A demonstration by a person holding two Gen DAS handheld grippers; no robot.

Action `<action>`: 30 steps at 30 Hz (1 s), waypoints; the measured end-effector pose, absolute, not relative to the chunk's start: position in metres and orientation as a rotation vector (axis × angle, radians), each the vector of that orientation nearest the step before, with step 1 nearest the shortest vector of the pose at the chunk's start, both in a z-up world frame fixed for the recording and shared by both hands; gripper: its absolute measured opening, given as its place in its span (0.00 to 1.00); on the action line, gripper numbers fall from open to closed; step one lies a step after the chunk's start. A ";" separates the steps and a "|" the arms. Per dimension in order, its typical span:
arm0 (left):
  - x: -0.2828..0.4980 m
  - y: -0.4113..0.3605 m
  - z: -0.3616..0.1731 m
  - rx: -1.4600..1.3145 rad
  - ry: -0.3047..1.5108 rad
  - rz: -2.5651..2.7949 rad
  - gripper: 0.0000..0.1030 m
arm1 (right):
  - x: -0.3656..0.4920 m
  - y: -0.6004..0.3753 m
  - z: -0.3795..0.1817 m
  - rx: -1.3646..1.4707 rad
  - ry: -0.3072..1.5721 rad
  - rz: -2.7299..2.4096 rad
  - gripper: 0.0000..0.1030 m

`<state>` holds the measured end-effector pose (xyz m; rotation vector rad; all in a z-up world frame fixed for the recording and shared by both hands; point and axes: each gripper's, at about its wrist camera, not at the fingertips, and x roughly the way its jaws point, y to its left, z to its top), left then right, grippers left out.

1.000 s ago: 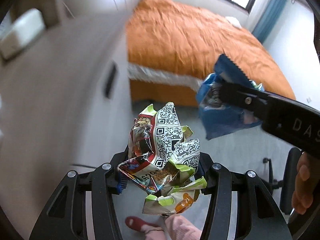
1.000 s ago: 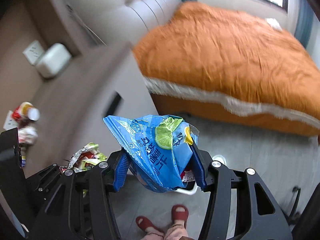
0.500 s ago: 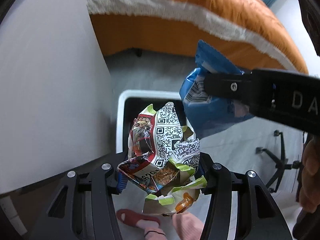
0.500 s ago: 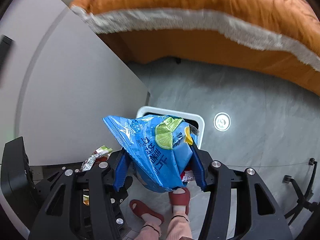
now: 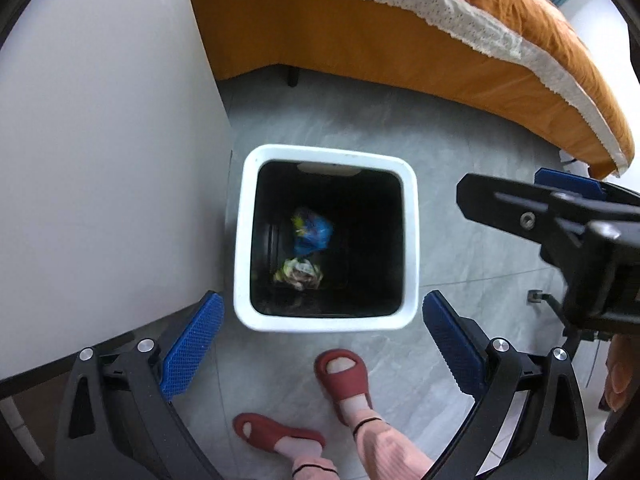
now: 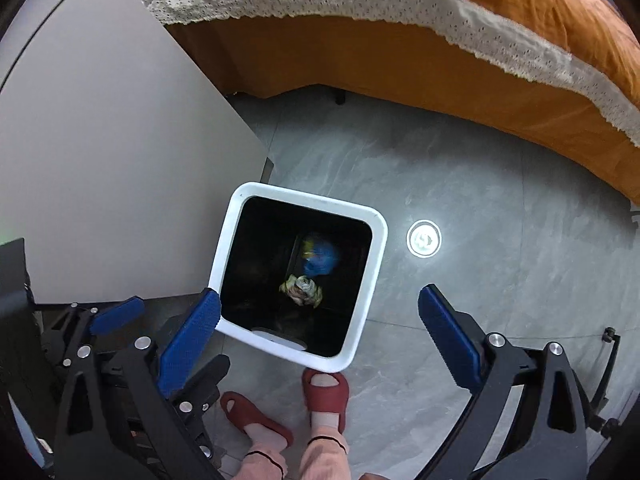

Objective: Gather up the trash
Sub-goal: 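Move both tools back over the desk toward the remaining trash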

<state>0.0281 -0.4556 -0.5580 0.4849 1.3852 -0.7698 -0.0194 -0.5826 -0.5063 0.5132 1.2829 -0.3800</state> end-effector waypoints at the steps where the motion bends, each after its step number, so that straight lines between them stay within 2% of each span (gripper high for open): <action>1: 0.027 -0.452 -0.549 0.475 1.383 -0.773 0.95 | -0.020 -0.582 -0.502 0.511 1.281 -0.379 0.96; 14: 0.018 -0.439 -0.451 0.397 1.306 -0.772 0.95 | -0.029 -0.577 -0.410 0.508 1.178 -0.400 0.96; 17: 0.014 -0.432 -0.404 0.368 1.259 -0.762 0.95 | -0.037 -0.572 -0.373 0.513 1.134 -0.403 0.96; 24: -0.001 -0.403 -0.270 0.285 1.062 -0.771 0.95 | -0.053 -0.541 -0.238 0.409 0.924 -0.377 0.96; 30: 0.001 -0.339 -0.179 0.199 0.904 -0.653 0.95 | -0.036 -0.494 -0.149 0.348 0.780 -0.224 0.96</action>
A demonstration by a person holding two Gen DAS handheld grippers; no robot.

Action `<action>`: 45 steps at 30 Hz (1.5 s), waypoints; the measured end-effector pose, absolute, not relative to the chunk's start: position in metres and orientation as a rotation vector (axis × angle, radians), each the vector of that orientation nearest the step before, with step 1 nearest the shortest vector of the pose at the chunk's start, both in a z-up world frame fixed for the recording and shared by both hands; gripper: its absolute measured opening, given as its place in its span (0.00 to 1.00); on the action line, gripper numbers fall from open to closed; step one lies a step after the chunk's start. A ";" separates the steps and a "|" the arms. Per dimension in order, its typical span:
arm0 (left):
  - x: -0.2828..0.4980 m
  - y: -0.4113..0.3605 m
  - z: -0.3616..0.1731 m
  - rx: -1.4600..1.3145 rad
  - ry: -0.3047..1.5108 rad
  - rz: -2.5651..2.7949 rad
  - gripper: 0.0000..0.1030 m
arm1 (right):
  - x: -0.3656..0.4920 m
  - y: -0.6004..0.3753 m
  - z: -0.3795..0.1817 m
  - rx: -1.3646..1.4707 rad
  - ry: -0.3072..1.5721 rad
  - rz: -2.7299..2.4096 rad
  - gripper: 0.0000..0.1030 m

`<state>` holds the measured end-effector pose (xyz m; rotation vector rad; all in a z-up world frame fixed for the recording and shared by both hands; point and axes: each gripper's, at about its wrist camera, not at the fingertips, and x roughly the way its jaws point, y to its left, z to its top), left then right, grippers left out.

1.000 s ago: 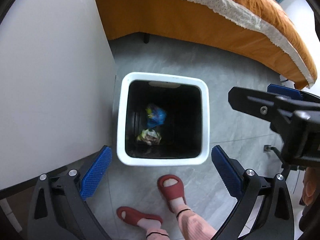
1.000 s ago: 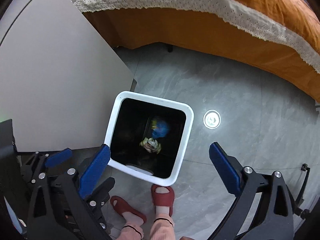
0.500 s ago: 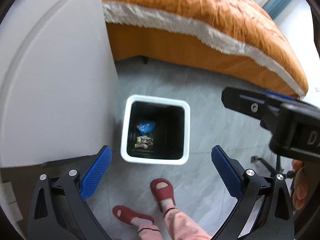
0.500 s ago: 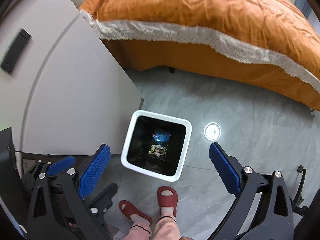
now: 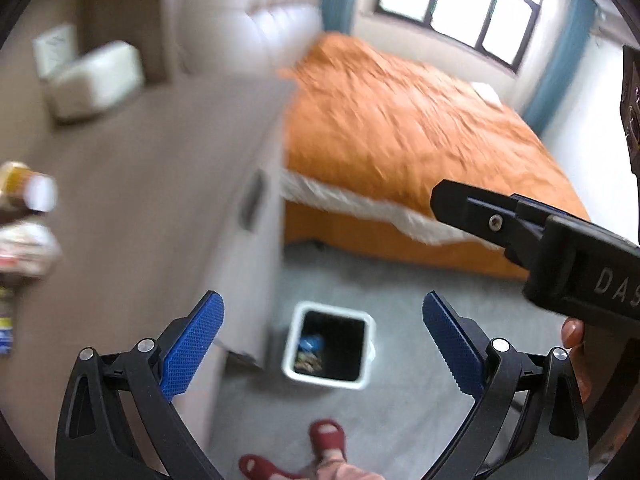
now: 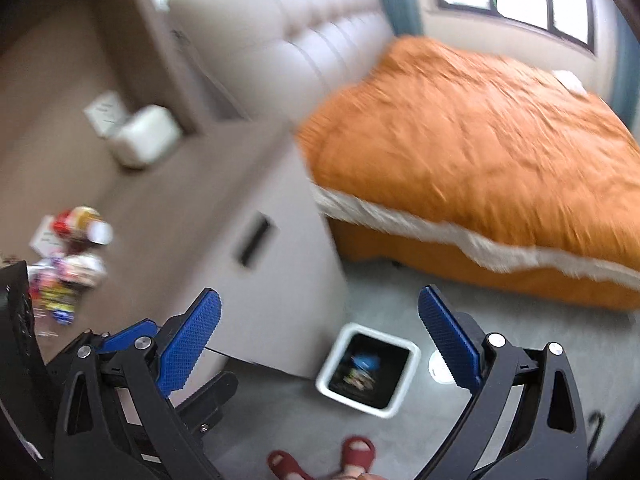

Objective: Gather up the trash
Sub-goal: 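Move both tools back over the desk toward the remaining trash, then grasp the red-labelled plastic bottle with the left tool while the right tool grasps the white wrapper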

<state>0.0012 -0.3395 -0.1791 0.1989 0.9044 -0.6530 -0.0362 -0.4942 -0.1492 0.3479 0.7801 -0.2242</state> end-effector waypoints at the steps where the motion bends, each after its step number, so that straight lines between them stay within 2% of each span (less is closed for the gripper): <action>1: 0.002 -0.329 -0.170 0.192 0.884 -0.628 0.95 | -0.031 -0.485 -0.139 0.340 0.762 -0.193 0.96; 9: 0.030 -0.204 -0.117 0.050 0.789 -0.242 0.95 | 0.018 -0.389 -0.094 0.200 0.715 0.026 0.96; 16: 0.067 -0.077 -0.122 -0.169 0.872 0.184 0.95 | 0.054 -0.324 -0.098 0.122 0.763 0.154 0.96; 31: 0.121 -0.031 -0.185 -0.212 1.073 0.249 0.95 | 0.122 -0.241 -0.160 -0.241 0.862 0.279 0.96; 32: 0.123 -0.028 -0.187 -0.213 1.076 0.265 0.95 | 0.125 -0.239 -0.161 -0.247 0.863 0.285 0.93; 36: 0.122 -0.014 -0.190 -0.254 1.059 0.263 0.95 | 0.140 -0.223 -0.172 -0.267 0.912 0.332 0.69; 37: 0.121 -0.010 -0.190 -0.264 1.059 0.254 0.94 | 0.142 -0.221 -0.174 -0.273 0.918 0.334 0.66; 39: 0.119 -0.004 -0.189 -0.271 1.047 0.244 0.90 | 0.143 -0.220 -0.175 -0.270 0.916 0.339 0.54; 45: 0.108 0.008 -0.181 -0.258 1.010 0.192 0.74 | 0.143 -0.226 -0.167 -0.212 0.928 0.358 0.51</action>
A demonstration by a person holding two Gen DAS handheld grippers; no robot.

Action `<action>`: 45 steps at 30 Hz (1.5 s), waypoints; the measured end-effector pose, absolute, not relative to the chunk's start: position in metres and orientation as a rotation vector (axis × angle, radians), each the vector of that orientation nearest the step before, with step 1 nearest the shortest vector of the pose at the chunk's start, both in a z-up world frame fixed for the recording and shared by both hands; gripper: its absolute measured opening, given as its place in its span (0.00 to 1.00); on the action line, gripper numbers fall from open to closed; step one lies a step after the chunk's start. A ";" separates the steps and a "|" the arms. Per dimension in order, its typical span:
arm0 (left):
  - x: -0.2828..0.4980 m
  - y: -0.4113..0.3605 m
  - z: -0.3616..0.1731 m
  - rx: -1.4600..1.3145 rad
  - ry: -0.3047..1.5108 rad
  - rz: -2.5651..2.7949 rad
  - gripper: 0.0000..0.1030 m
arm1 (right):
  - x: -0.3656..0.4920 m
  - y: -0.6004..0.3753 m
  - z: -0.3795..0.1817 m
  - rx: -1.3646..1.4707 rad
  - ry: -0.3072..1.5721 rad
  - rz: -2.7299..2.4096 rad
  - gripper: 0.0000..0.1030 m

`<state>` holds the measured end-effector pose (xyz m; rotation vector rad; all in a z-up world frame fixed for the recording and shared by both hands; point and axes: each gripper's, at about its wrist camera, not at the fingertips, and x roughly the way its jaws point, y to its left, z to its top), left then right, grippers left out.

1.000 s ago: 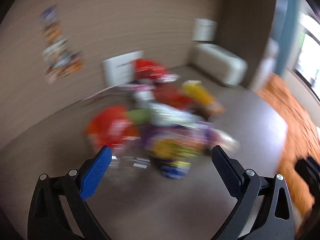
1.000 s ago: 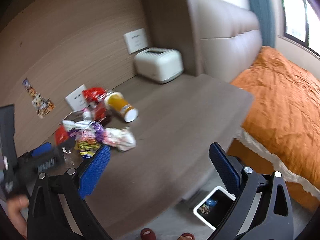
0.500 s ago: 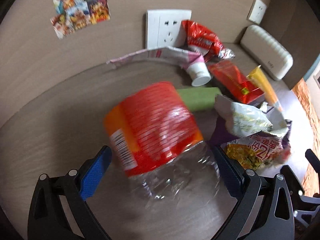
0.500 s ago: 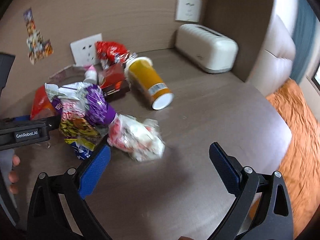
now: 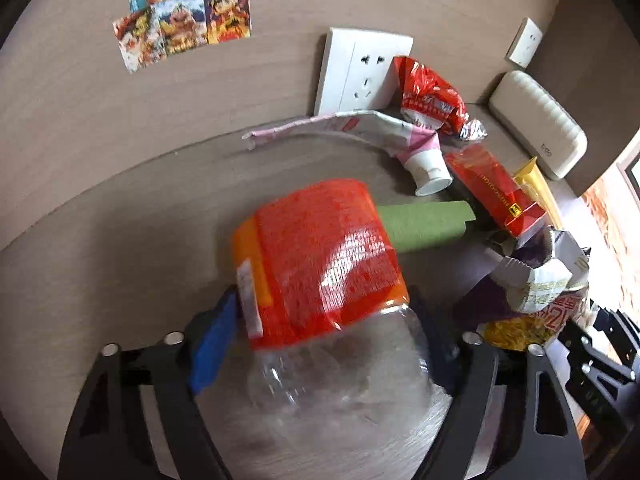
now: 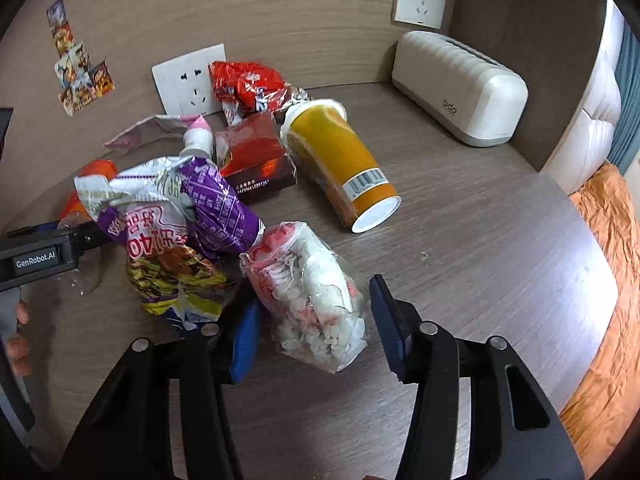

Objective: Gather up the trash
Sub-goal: 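Grasp the red-labelled plastic bottle with the left tool while the right tool grasps the white wrapper, then carry the bottle and wrapper over the bin and open both tools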

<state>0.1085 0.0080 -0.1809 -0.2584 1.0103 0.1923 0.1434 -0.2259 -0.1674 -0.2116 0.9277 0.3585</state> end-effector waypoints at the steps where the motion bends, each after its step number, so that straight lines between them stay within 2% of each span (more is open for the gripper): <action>1: 0.110 0.008 -0.178 -0.250 1.002 0.180 0.74 | 0.142 -0.227 -0.165 -0.209 0.925 0.358 0.51; 14: 0.066 -0.020 -0.123 -0.068 0.908 0.088 0.74 | 0.101 -0.259 -0.114 -0.100 0.829 0.310 0.51; 25: 0.045 -0.112 -0.077 0.105 0.825 -0.141 0.74 | 0.054 -0.333 -0.078 0.086 0.770 0.168 0.51; 35: 0.021 -0.236 -0.093 0.269 0.827 -0.453 0.74 | 0.007 -0.417 -0.083 0.198 0.778 -0.040 0.51; 45: 0.002 -0.344 -0.148 0.404 0.918 -0.649 0.74 | -0.027 -0.483 -0.123 0.296 0.851 -0.179 0.51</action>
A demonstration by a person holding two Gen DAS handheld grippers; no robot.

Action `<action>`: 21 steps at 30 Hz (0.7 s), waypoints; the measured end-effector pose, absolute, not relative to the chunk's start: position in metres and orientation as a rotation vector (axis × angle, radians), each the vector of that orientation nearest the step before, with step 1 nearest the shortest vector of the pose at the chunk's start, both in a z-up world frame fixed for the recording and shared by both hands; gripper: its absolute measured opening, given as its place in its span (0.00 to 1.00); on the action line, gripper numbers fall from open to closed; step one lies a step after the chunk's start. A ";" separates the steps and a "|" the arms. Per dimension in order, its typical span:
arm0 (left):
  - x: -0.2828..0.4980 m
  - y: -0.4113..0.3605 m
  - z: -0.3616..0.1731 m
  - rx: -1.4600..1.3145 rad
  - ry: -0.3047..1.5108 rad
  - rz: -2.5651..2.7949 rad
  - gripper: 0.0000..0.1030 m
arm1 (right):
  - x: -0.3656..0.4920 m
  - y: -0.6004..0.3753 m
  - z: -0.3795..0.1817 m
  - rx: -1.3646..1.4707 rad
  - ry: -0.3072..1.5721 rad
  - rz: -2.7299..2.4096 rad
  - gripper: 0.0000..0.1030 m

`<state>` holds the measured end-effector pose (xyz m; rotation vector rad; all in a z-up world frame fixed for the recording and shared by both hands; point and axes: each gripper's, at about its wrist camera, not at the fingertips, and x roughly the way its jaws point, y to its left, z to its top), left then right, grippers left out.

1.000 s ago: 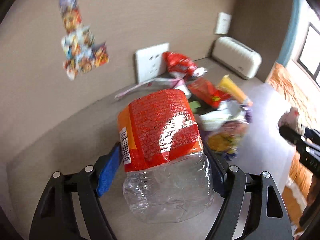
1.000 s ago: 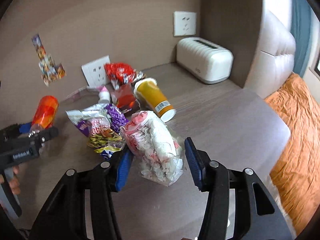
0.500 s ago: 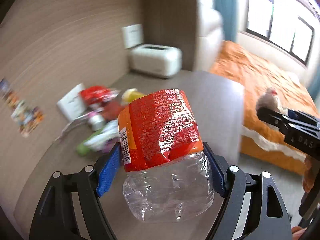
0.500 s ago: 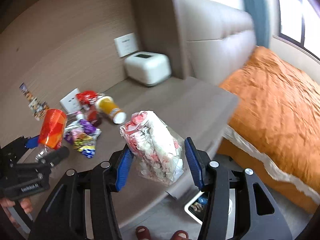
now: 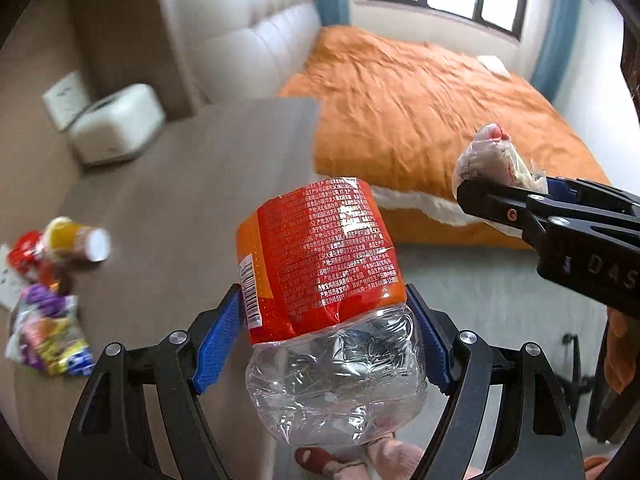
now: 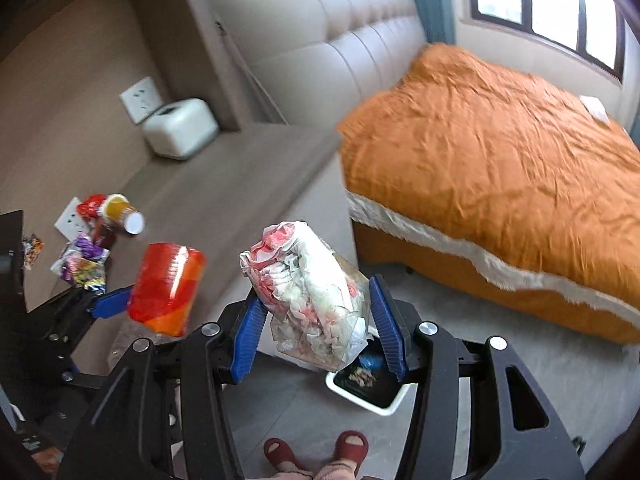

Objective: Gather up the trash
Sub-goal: 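Carry the bottle and wrapper over the bin and open both tools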

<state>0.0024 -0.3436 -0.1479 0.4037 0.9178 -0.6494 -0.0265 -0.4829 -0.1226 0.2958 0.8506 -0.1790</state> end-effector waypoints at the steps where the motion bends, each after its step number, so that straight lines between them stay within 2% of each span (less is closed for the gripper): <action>1: 0.002 -0.353 -0.157 0.416 0.930 -0.665 0.74 | -0.031 -0.487 -0.128 0.302 0.858 -0.187 0.51; 14: 0.007 -0.425 -0.280 0.521 1.072 -0.747 0.74 | -0.035 -0.548 -0.237 0.422 1.000 -0.272 0.51; 21: 0.008 -0.446 -0.381 0.537 1.161 -0.782 0.74 | -0.024 -0.572 -0.347 0.461 1.116 -0.293 0.51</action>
